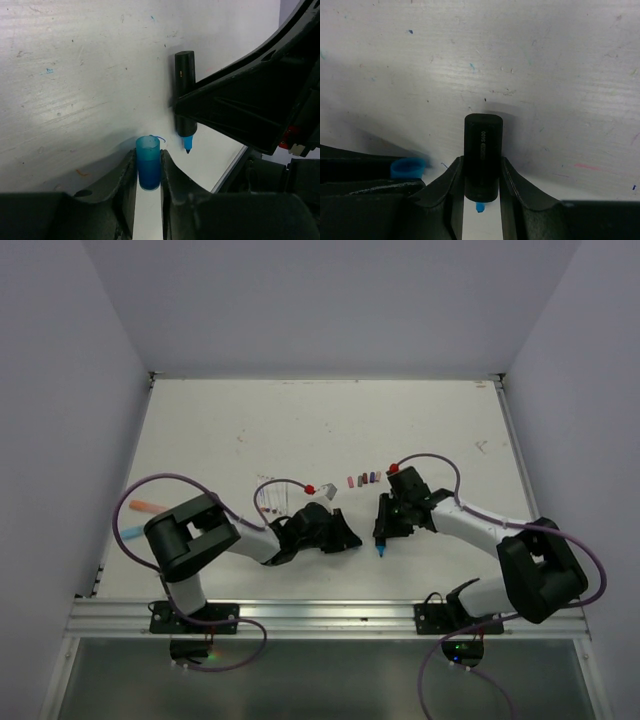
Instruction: Open the pen caps
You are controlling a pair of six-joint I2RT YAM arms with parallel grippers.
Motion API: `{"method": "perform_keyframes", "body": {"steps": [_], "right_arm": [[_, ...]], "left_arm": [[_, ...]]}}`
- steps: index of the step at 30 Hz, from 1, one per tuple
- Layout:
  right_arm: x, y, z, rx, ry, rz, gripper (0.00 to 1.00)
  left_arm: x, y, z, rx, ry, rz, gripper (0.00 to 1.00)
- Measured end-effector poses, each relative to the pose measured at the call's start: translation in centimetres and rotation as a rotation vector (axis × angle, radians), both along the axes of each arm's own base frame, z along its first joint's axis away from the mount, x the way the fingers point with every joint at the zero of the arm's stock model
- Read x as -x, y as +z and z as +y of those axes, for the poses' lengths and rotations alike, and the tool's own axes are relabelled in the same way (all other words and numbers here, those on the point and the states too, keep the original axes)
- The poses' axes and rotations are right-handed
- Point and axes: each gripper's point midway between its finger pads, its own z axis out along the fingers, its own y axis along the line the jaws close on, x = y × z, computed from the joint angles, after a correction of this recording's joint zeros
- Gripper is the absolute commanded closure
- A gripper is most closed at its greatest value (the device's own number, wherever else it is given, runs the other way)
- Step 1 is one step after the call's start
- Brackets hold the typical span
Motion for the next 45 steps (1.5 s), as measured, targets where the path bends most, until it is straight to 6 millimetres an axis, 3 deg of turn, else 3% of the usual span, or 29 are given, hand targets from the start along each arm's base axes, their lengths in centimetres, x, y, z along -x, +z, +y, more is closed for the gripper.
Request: {"method": "perform_keyframes", "body": {"steps": [9, 18, 23, 24, 25, 27, 32, 35, 40, 45], "right_arm": [[-0.5, 0.0, 1.3, -0.058, 0.017, -0.003, 0.76], [-0.6, 0.0, 1.5, -0.070, 0.005, -0.007, 0.57], [-0.7, 0.3, 1.5, -0.072, 0.009, -0.021, 0.49], [-0.6, 0.3, 1.3, -0.065, 0.011, -0.022, 0.46], [-0.5, 0.3, 1.2, -0.061, 0.011, -0.020, 0.46], [-0.4, 0.3, 0.9, -0.048, 0.014, -0.022, 0.46], [0.2, 1.1, 0.0, -0.010, 0.013, -0.016, 0.45], [-0.3, 3.1, 0.1, -0.016, 0.017, -0.052, 0.45], [-1.8, 7.0, 0.8, -0.052, 0.032, -0.135, 0.45], [-1.9, 8.0, 0.7, -0.039, 0.053, -0.146, 0.45]], "left_arm": [[-0.3, 0.4, -0.2, 0.033, 0.034, 0.008, 0.58], [0.1, 1.0, 3.3, -0.021, 0.110, -0.006, 0.52], [-0.4, 3.5, 4.9, -0.040, 0.157, -0.057, 0.50], [-0.6, 4.4, 5.4, -0.041, 0.172, -0.072, 0.46], [-0.8, 5.1, 5.8, -0.038, 0.183, -0.083, 0.35], [-1.3, 6.5, 6.9, -0.036, 0.209, -0.103, 0.33], [-4.4, 9.6, 12.2, -0.039, 0.372, -0.138, 0.29], [-6.3, 10.5, 17.0, -0.084, 0.504, -0.149, 0.29], [-9.9, 9.2, 25.7, -0.306, 0.693, -0.088, 0.32], [-13.1, 7.0, 35.1, -0.479, 0.866, 0.040, 0.35]]}}
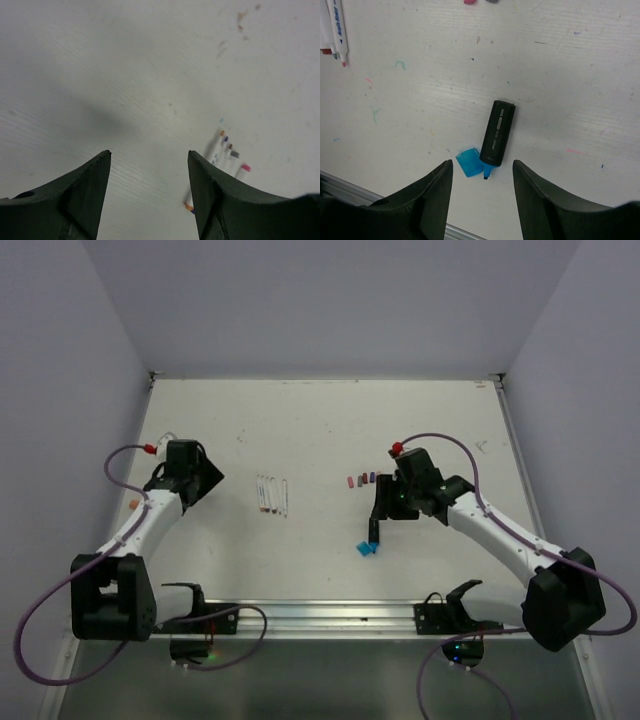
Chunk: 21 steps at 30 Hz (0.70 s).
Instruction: Open the pen caps
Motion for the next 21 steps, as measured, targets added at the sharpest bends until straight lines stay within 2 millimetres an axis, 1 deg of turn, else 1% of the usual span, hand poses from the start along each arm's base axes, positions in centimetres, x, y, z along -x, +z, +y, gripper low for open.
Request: {"method": "perform_keyframes", "body": {"steps": [5, 9, 12, 16, 21], "right_arm": [[0.8, -0.8, -0.6, 0.041, 0.022, 0.036, 0.45], [1.3, -1.7, -1.0, 0.072, 0.039, 0.072, 0.45], [1.3, -2.0, -1.2, 0.093, 0.049, 0.081, 0.45], [1.2, -2.2, -1.4, 0.109, 0.054, 0.083, 0.45], [1.2, -2.2, -1.4, 0.110, 0.059, 0.081, 0.45]], "left_arm": [[0.9, -2.0, 7.4, -0.025, 0.198, 0.115, 0.35], [1.4, -3.1, 11.8, -0.021, 0.327, 0.172, 0.36], [1.9, -3.6, 13.4, -0.021, 0.374, 0.192, 0.36], [2.1, -3.9, 14.3, -0.020, 0.402, 0.199, 0.38], [2.8, -5.0, 15.6, -0.026, 0.450, 0.242, 0.37]]}}
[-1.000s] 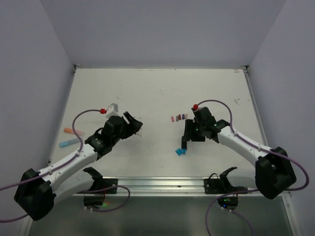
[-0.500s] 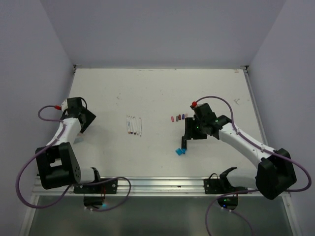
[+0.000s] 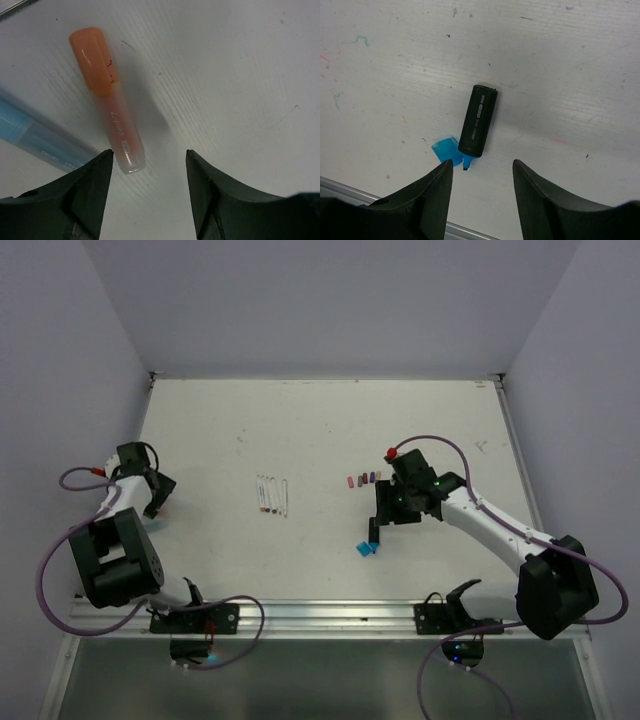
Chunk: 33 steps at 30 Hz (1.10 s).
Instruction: Open the pen caps
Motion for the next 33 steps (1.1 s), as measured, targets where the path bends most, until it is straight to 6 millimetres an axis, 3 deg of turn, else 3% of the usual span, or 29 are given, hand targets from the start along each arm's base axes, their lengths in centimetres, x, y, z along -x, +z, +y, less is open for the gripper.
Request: {"method": "perform_keyframes", "body": {"steps": [6, 12, 14, 17, 20, 25, 33], "right_arm": [[0.0, 0.1, 0.0, -0.002, 0.001, -0.001, 0.45], [-0.2, 0.3, 0.1, -0.005, 0.002, -0.007, 0.45], [-0.2, 0.3, 0.1, -0.005, 0.004, -0.009, 0.45], [-0.3, 0.3, 0.2, -0.005, 0.005, -0.010, 0.45], [-0.3, 0.4, 0.2, -0.005, 0.005, -0.010, 0.45], [-0.3, 0.4, 0.2, -0.006, 0.005, -0.011, 0.45], [-0.3, 0.4, 0.2, -0.009, 0.004, -0.013, 0.45]], "left_arm": [[0.5, -0.4, 1.1, -0.017, 0.038, 0.018, 0.38], [1.0, -2.6, 1.6, 0.002, 0.060, 0.083, 0.40], [0.4, -2.5, 1.9, 0.000, 0.063, 0.073, 0.41], [-0.3, -2.5, 2.2, -0.005, 0.063, 0.067, 0.48], [-0.6, -2.6, 2.4, -0.008, 0.063, 0.063, 0.62], [-1.3, -2.6, 2.6, -0.013, 0.048, 0.048, 0.99], [-2.9, -2.5, 2.0, 0.009, -0.006, -0.043, 1.00]]}}
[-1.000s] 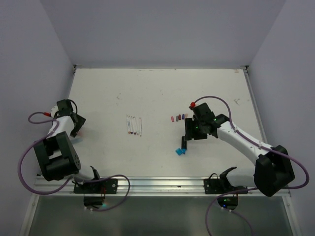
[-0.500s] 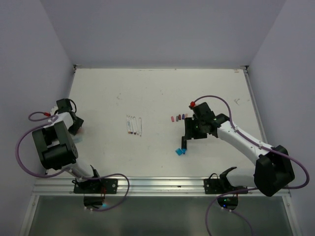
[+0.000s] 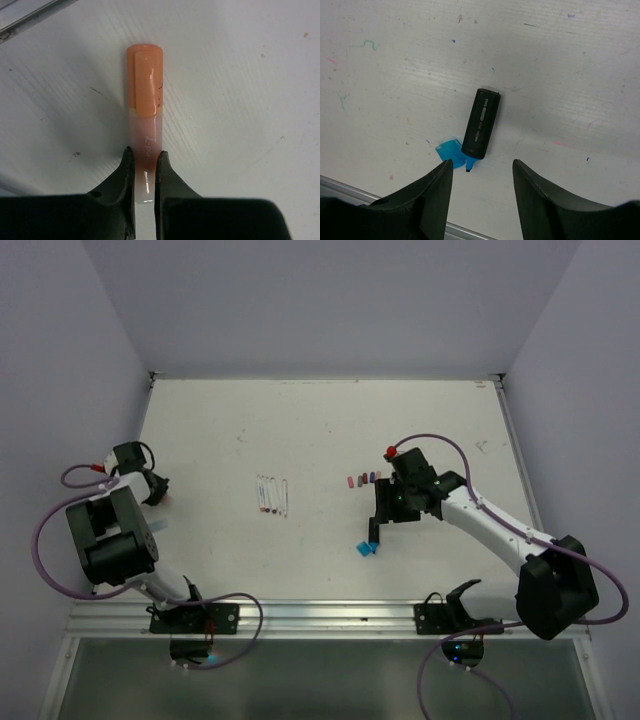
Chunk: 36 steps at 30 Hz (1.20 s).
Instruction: Open the pen caps
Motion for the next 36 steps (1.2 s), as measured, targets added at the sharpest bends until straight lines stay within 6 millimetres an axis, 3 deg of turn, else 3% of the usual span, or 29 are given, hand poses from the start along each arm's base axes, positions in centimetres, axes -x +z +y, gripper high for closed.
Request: {"method": "perform_keyframes", "body": {"steps": [4, 7, 9, 14, 19, 22, 28, 32, 36], "right_arm": [[0.0, 0.0, 0.1, -0.006, -0.001, -0.001, 0.45], [0.0, 0.2, 0.3, -0.019, 0.002, -0.003, 0.45], [0.0, 0.5, 0.5, -0.033, 0.002, -0.009, 0.45], [0.1, 1.8, 1.2, -0.094, 0.010, -0.040, 0.46], [0.7, 3.3, 2.4, -0.197, 0.023, -0.065, 0.46], [1.2, 4.5, 3.3, -0.277, 0.037, -0.080, 0.46], [1.0, 7.8, 6.1, -0.464, 0.071, -0.122, 0.46], [0.9, 9.2, 7.3, -0.563, 0.076, -0.141, 0.46], [1.1, 9.3, 7.9, -0.620, 0.067, -0.129, 0.46]], "left_arm": [[-0.2, 0.2, -1.3, 0.029, -0.053, -0.049, 1.00], [0.0, 1.2, -3.7, 0.072, -0.122, -0.087, 1.00], [-0.6, 3.3, -5.4, 0.082, -0.187, -0.148, 1.00], [-2.4, 10.8, -11.1, 0.068, -0.388, -0.374, 1.00], [-1.1, 16.7, -20.0, 0.140, -0.679, -0.609, 1.00], [1.1, 17.3, -24.8, 0.213, -0.855, -0.678, 1.00], [6.6, 15.4, -33.9, 0.362, -1.182, -0.661, 1.00], [10.7, 14.3, -38.5, 0.420, -1.331, -0.624, 1.00], [13.2, 13.7, -42.1, 0.444, -1.425, -0.609, 1.00]]}}
